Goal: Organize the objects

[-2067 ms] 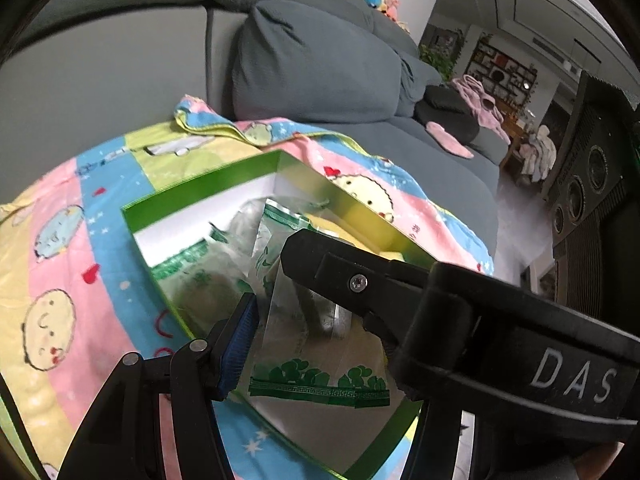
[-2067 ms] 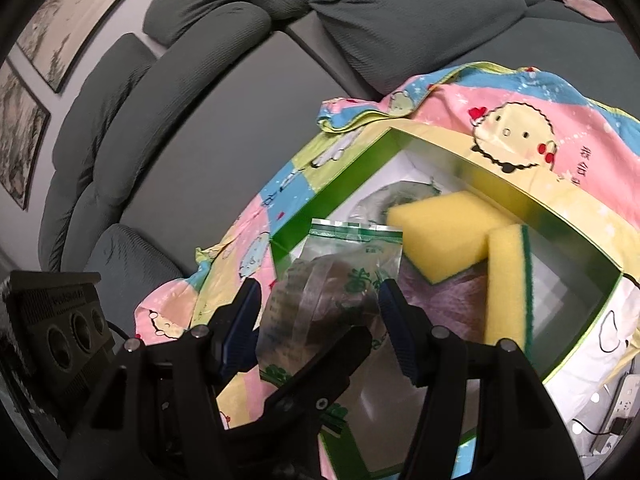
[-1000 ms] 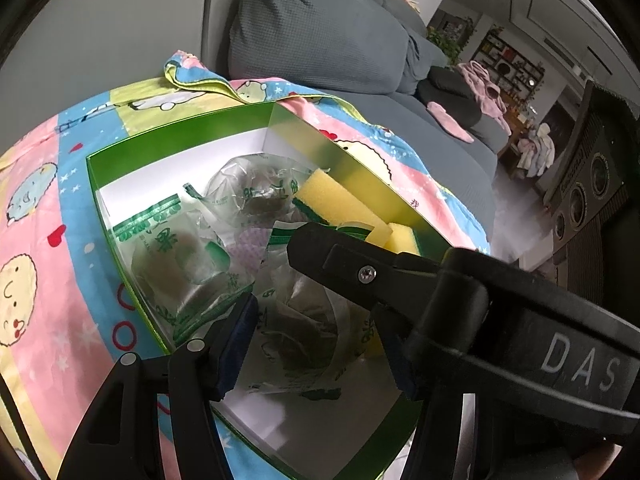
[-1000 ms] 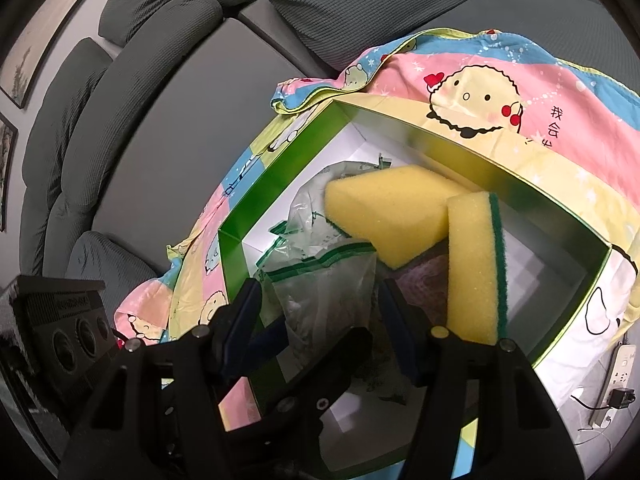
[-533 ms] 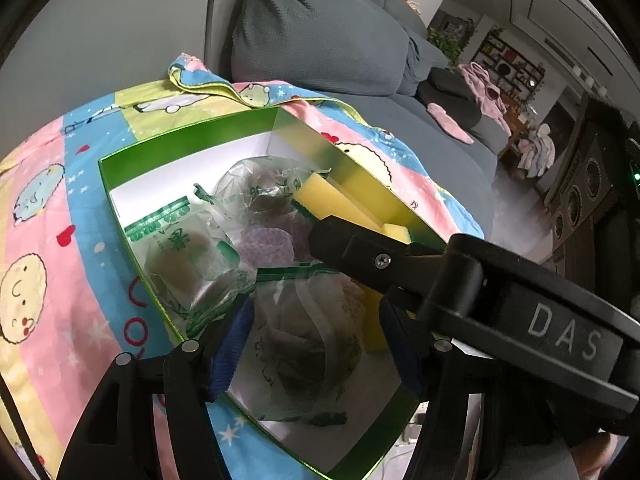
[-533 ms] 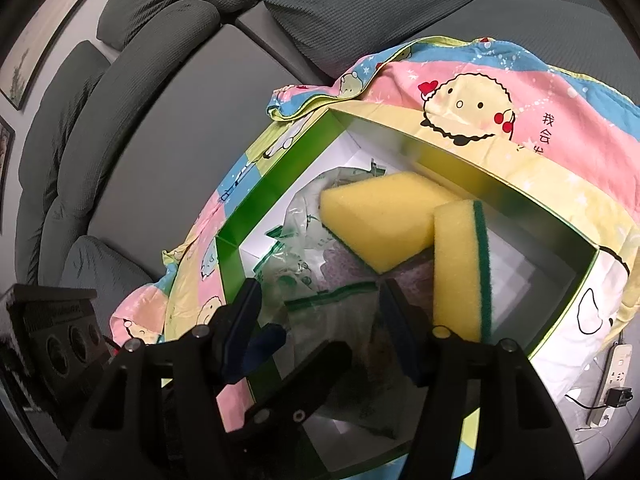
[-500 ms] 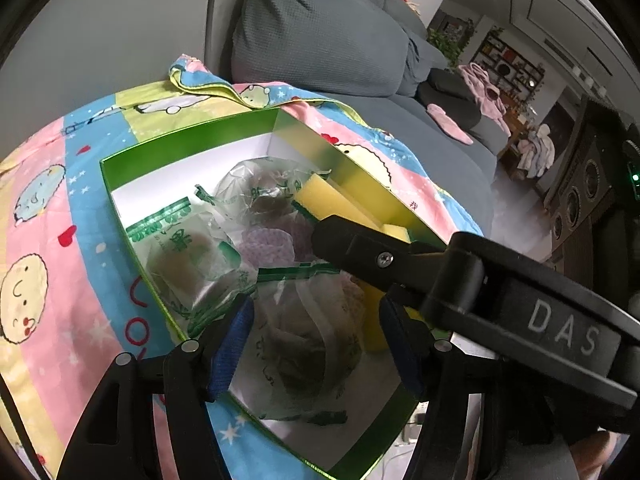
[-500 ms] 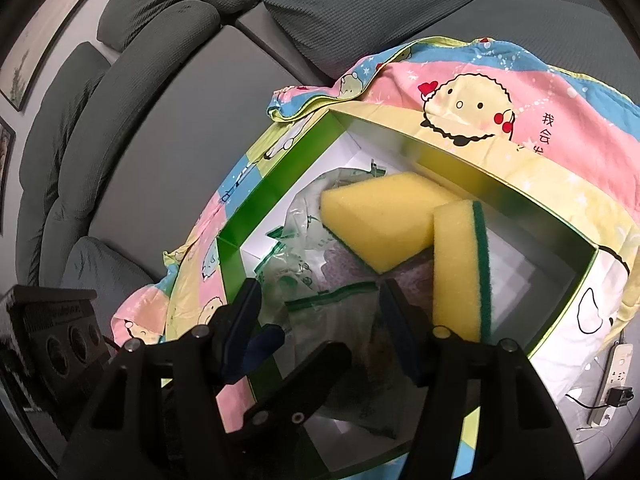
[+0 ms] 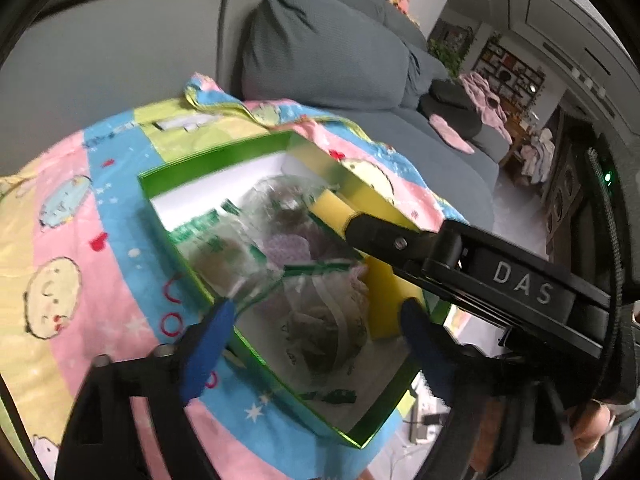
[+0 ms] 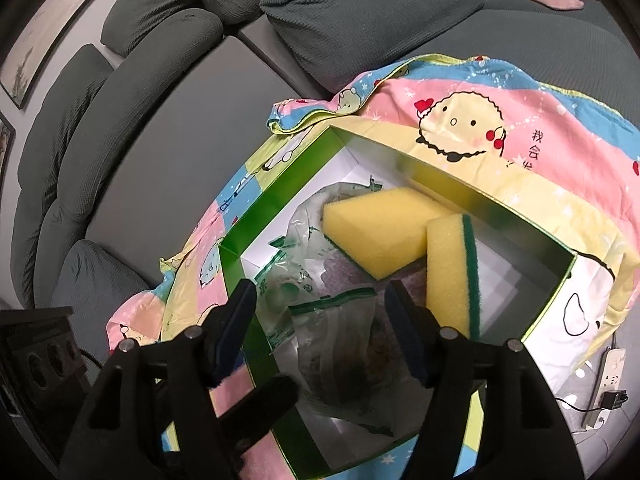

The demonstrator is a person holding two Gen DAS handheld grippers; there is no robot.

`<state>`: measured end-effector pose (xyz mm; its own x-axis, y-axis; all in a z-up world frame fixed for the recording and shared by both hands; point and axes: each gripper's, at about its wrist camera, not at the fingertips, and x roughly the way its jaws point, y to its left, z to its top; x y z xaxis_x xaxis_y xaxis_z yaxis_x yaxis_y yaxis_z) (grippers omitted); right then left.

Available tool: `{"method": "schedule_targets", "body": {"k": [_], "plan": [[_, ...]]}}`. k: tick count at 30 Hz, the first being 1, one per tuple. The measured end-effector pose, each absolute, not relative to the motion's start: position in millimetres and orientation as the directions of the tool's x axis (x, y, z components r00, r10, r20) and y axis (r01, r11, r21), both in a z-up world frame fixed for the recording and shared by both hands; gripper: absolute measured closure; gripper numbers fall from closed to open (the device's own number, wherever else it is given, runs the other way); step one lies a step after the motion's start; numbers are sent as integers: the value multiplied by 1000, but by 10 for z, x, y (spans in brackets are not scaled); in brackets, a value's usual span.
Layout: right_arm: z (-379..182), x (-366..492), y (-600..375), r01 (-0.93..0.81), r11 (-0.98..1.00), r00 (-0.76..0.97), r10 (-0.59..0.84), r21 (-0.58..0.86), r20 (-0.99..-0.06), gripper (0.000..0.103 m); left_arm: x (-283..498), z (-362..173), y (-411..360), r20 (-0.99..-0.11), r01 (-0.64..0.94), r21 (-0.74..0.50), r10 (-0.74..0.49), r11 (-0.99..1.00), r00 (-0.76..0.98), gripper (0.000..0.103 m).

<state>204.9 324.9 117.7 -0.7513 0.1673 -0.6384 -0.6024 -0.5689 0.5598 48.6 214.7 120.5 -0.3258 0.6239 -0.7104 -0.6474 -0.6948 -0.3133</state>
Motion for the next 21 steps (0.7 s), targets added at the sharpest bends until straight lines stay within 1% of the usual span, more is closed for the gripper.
{"method": "schedule_targets", "body": {"k": [2, 4, 7, 10, 16, 21], "plan": [[1203, 2068, 3233, -609, -571, -747, 181, 550, -639, 35, 494, 1247, 2081, -700, -643, -310, 625, -701, -345, 15], [1235, 2087, 3216, -620, -573, -740, 199, 536, -642, 32, 499, 1264, 2024, -696, -633, -313, 625, -708, -355, 11], [1286, 2120, 3176, -640, -577, -725, 233, 507, -648, 29, 503, 1284, 1956, -687, -623, -323, 629, -713, -364, 11], [1339, 2150, 3139, -661, -579, -708, 273, 477, -651, 19, 486, 1274, 1884, -675, -615, -343, 642, -710, -364, 11], [1399, 2186, 3065, -697, -581, -671, 321, 421, -668, 19, 451, 1217, 1757, -660, -585, -389, 658, -712, -362, 11], [1467, 2212, 2987, -735, -573, -630, 381, 362, -677, 18, 477, 1274, 1697, -635, -586, -388, 667, -711, -389, 11]]}}
